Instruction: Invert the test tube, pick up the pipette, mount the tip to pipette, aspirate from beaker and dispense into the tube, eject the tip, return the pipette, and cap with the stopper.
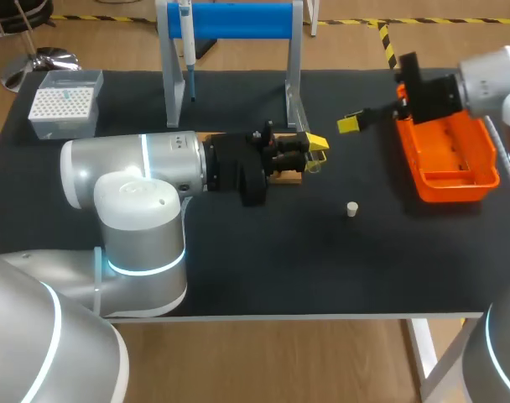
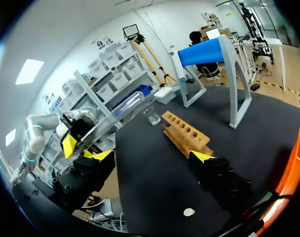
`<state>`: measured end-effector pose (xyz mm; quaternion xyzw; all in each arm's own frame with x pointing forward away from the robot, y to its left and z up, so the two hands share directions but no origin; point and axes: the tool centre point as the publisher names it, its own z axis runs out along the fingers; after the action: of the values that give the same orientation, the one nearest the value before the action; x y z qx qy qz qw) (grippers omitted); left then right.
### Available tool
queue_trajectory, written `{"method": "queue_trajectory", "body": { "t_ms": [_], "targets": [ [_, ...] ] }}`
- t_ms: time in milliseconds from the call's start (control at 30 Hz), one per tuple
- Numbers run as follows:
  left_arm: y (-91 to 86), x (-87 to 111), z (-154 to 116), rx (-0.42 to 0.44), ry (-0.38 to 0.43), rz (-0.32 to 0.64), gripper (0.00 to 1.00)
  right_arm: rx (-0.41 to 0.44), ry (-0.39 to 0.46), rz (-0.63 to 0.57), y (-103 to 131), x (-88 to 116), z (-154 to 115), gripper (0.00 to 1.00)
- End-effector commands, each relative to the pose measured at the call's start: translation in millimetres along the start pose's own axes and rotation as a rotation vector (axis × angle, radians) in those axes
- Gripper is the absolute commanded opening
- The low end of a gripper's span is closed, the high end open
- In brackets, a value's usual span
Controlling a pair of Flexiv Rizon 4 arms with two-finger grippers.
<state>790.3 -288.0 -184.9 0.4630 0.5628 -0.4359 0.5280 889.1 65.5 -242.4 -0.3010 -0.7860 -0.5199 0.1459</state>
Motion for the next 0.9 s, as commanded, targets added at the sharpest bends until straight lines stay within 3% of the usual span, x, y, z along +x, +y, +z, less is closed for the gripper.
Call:
{"method": "queue_trajectory", "body": {
  "t_ms": [33, 167, 467, 900],
  "targets": [
    [-0.1, -0.2, 2, -0.003, -0.001, 0.001, 0.0, -0.007, -0.044, -0.058, -4, -12, 14, 1.0],
    [-0.1, -0.2, 2, -0.003, -0.001, 0.001, 0.0, 0.01, -0.091, -0.146, -9, -19, 26, 1.0],
    [-0.1, -0.2, 2, -0.003, -0.001, 0.001, 0.0, 0.029, -0.145, -0.218, -23, -35, 45, 1.0],
    [-0.1, -0.2, 2, -0.003, -0.001, 0.001, 0.0, -0.019, -0.183, -0.321, -33, -41, 58, 1.0]
  ]
}}
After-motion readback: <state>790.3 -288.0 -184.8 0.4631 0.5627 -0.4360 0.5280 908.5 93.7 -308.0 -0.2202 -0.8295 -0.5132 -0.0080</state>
